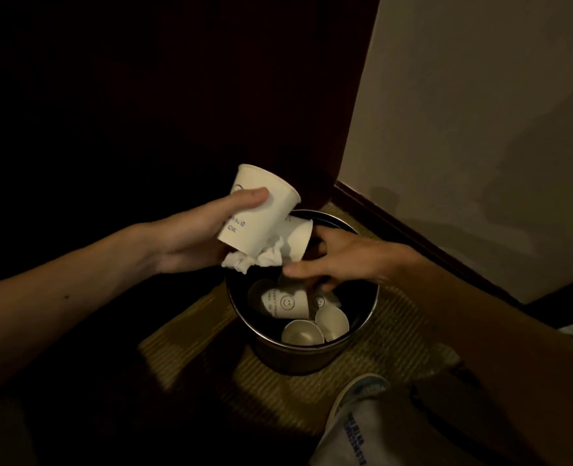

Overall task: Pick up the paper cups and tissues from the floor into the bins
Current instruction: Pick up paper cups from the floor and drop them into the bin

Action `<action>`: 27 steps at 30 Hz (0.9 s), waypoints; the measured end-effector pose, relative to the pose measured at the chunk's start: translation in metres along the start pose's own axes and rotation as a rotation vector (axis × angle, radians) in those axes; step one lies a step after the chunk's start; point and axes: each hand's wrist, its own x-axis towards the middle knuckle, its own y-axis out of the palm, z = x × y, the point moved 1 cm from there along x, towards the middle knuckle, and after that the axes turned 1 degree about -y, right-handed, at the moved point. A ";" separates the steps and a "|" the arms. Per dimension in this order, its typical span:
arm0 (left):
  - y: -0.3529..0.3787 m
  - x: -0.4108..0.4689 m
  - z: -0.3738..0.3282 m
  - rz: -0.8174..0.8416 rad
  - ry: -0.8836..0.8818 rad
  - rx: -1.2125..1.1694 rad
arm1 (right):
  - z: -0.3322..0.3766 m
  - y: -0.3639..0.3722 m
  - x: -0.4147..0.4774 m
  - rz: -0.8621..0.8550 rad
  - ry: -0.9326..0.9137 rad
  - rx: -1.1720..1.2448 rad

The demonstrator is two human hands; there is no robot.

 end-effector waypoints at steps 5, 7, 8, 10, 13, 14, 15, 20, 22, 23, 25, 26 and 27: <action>-0.012 -0.002 -0.006 -0.019 0.036 -0.184 | 0.008 -0.012 0.002 -0.088 -0.060 0.363; -0.014 -0.002 -0.006 -0.013 0.041 -0.137 | 0.013 -0.019 0.001 -0.178 -0.068 0.388; -0.014 -0.002 -0.006 -0.011 0.031 -0.093 | 0.014 -0.023 0.000 -0.248 -0.057 0.304; -0.014 0.000 -0.005 -0.040 0.008 -0.011 | 0.012 -0.030 -0.001 -0.378 -0.023 -0.031; -0.017 0.003 -0.003 -0.102 0.010 0.036 | 0.006 -0.020 0.000 -0.361 0.017 -0.462; -0.018 0.004 -0.001 -0.114 0.017 0.023 | 0.003 -0.013 0.002 -0.293 0.038 -0.552; -0.019 0.005 0.000 -0.127 0.022 0.016 | -0.001 -0.005 0.004 -0.215 0.065 -0.631; -0.024 0.008 0.007 -0.111 0.033 0.053 | -0.020 0.018 0.009 0.009 0.201 -0.757; -0.026 0.010 0.009 -0.114 0.032 0.062 | -0.021 0.022 0.010 0.088 0.235 -0.775; -0.026 0.012 0.010 -0.127 0.034 0.068 | -0.020 0.021 0.010 0.113 0.232 -0.758; -0.025 0.017 0.013 -0.145 0.056 0.111 | -0.010 0.010 0.009 0.070 0.181 -0.588; -0.023 0.019 0.014 -0.150 0.069 0.145 | -0.002 0.001 0.008 0.011 0.132 -0.434; -0.020 0.022 0.015 -0.154 0.078 0.179 | 0.007 -0.008 0.006 -0.045 0.067 -0.251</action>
